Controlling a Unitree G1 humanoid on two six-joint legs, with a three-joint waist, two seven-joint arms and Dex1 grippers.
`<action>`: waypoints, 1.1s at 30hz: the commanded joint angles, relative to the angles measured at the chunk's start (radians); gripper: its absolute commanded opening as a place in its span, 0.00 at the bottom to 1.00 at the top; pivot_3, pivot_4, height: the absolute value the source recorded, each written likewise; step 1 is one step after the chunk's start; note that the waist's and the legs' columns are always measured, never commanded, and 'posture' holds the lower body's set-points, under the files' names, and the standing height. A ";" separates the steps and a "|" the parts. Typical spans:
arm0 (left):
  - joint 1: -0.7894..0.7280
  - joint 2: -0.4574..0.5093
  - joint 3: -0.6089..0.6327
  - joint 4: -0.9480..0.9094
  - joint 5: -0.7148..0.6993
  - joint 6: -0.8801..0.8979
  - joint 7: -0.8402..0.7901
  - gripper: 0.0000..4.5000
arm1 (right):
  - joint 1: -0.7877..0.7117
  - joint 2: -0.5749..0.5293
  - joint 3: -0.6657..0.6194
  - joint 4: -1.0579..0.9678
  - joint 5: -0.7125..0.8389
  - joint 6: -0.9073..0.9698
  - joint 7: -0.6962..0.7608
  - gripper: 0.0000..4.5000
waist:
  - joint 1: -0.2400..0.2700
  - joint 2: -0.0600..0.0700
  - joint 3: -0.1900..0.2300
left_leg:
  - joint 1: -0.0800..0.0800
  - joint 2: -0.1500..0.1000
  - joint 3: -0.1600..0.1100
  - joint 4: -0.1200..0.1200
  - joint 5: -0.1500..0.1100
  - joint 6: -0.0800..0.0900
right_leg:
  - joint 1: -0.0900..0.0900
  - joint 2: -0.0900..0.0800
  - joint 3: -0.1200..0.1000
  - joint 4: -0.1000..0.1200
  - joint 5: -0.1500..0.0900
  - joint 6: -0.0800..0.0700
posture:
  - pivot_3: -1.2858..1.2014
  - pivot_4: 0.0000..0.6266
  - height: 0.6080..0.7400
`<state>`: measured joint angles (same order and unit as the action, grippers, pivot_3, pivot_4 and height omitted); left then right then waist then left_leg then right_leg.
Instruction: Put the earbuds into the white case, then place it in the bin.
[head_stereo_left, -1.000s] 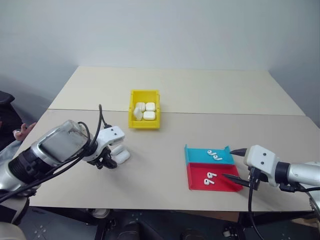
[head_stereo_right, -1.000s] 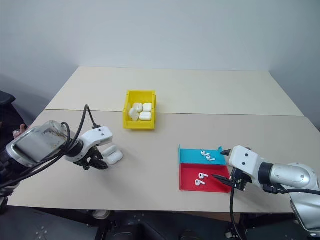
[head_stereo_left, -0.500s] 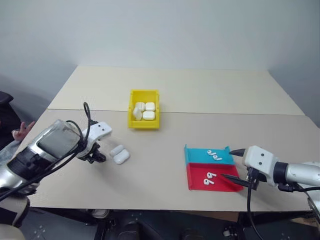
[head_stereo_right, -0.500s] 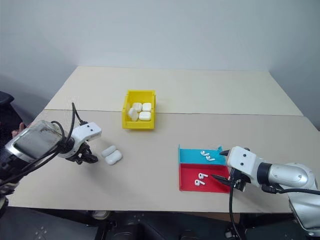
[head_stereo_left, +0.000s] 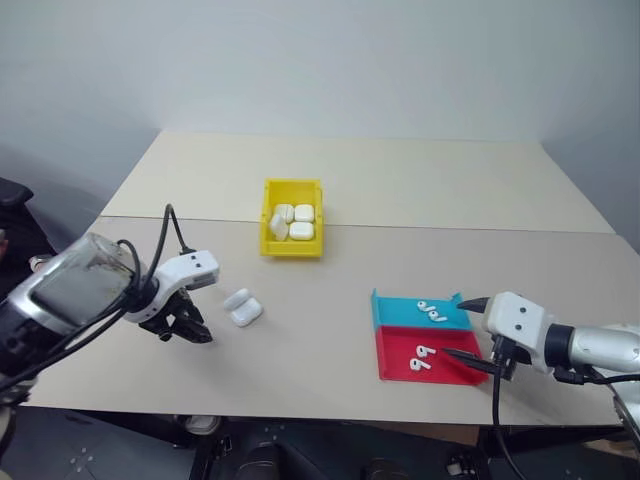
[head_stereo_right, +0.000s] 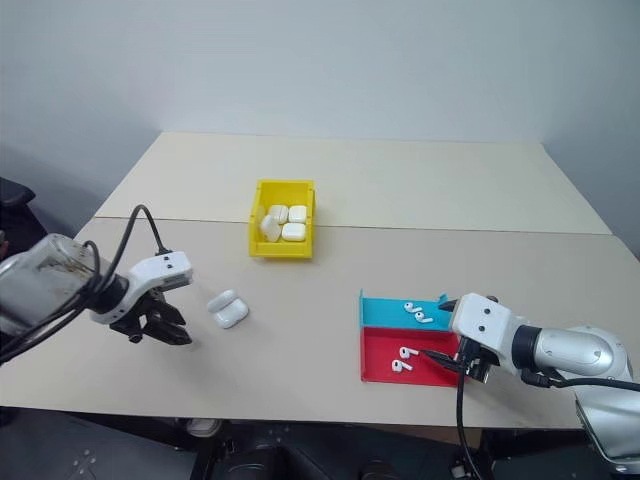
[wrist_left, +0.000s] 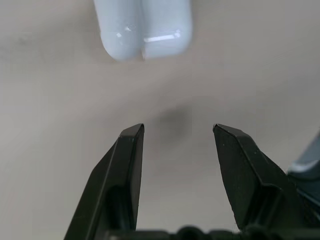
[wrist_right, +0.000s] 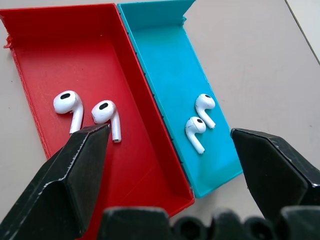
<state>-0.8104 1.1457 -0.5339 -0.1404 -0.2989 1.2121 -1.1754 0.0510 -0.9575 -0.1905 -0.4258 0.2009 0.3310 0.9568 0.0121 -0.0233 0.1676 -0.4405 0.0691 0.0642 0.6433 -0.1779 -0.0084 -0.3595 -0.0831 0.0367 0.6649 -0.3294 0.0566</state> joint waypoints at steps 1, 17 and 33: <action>-0.057 -0.066 0.000 0.073 0.057 0.021 0.063 0.53 | 0.001 -0.004 -0.014 -0.028 -0.004 -0.010 -0.010 1.00 | 0.000 0.000 0.000 | 0.000 0.000 0.000 0.000 0.000 0.000 | 0.000 0.000 0.000 0.000 0.000 0.000 | 0.52 0.24 1.00; -0.177 -0.274 -0.012 0.345 0.237 -0.106 0.141 0.53 | 0.044 0.000 -0.020 -0.053 -0.024 -0.006 -0.038 1.00 | 0.005 0.000 0.000 | 0.000 0.000 0.000 0.001 0.000 0.000 | 0.000 0.000 -0.001 0.000 0.000 0.000 | 0.52 0.24 1.00; -0.194 -0.358 0.003 0.494 0.297 -0.168 0.195 0.53 | 0.060 -0.008 -0.016 -0.053 -0.049 -0.012 -0.044 1.00 | -0.005 0.000 0.000 | 0.000 0.000 0.000 0.000 0.000 0.000 | 0.000 0.000 0.000 0.000 0.000 0.000 | 0.52 0.24 1.00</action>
<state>-1.0113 0.7602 -0.5431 0.3613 -0.0292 1.0624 -0.9749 0.1038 -0.9564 -0.1840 -0.4554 0.1591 0.3309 0.9161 0.0071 -0.0233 0.1675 -0.4407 0.0690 0.0639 0.6437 -0.1778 -0.0085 -0.3594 -0.0830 0.0364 0.6653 -0.3293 0.0566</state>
